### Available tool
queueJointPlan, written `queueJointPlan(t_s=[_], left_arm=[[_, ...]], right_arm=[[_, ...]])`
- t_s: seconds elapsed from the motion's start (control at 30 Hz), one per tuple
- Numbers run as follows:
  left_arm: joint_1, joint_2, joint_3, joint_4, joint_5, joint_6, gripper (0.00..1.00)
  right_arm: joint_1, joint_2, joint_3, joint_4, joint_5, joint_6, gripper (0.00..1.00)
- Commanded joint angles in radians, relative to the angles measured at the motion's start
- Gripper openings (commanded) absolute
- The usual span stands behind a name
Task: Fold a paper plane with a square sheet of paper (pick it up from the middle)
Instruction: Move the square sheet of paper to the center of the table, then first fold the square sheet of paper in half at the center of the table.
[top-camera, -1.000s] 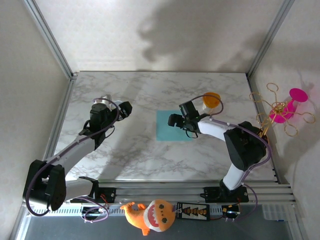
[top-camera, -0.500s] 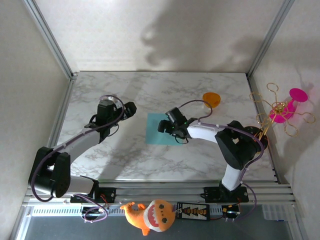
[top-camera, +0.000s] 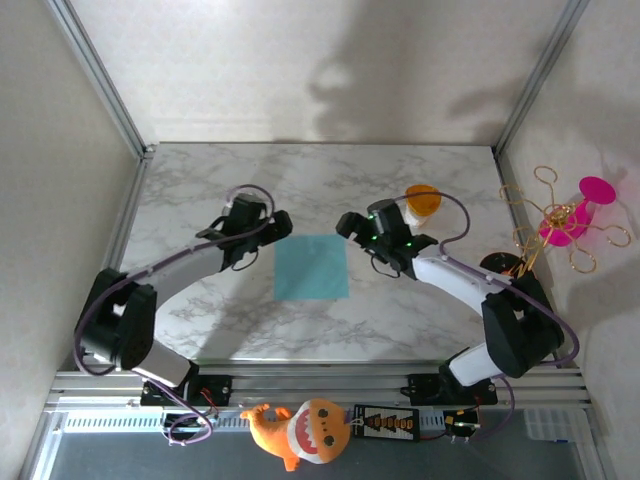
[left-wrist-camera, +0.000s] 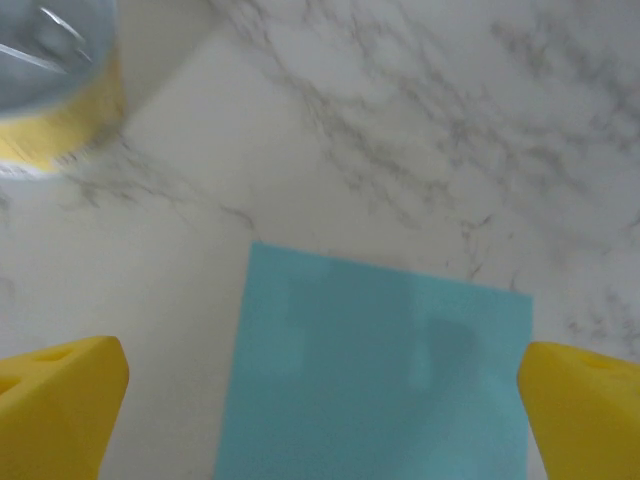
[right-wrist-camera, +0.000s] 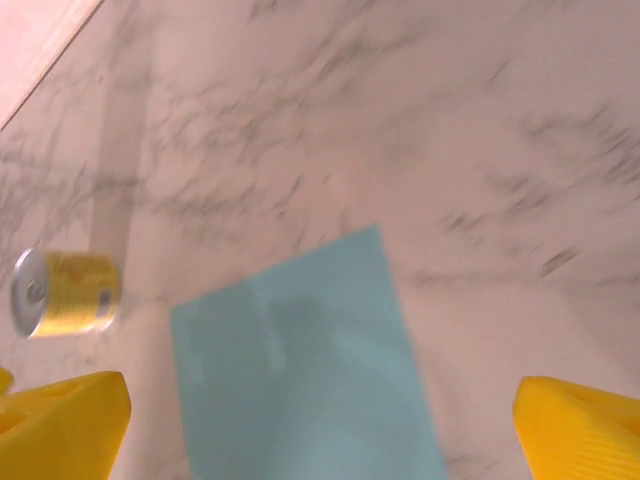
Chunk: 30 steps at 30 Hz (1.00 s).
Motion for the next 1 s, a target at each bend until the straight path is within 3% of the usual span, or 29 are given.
queueJointPlan(t_s=[0.0, 0.2, 0.5, 0.67, 0.97], left_arm=[[-0.106, 0.081, 0.099, -0.235, -0.148, -0.064, 0.99], [-0.229, 0.264, 0.26, -0.369, -0.18, -0.132, 0.99], [-0.287, 0.512, 0.49, -0.514, -0.207, -0.113, 0.99], [-0.293, 0.518, 0.423, -0.458, -0.114, -0.053, 0.97], [-0.296, 0.396, 0.177, -0.426, 0.008, 0.219, 0.94]], right_arm=[[-0.022, 0.009, -0.025, -0.026, 0.029, -0.152, 0.99], [-0.073, 0.037, -0.035, 0.006, 0.029, -0.236, 0.99], [-0.136, 0.07, -0.048, 0.039, -0.014, -0.266, 0.99], [-0.148, 0.064, -0.053, 0.042, -0.015, -0.271, 0.99], [-0.149, 0.056, -0.057, 0.055, -0.032, -0.247, 0.99]])
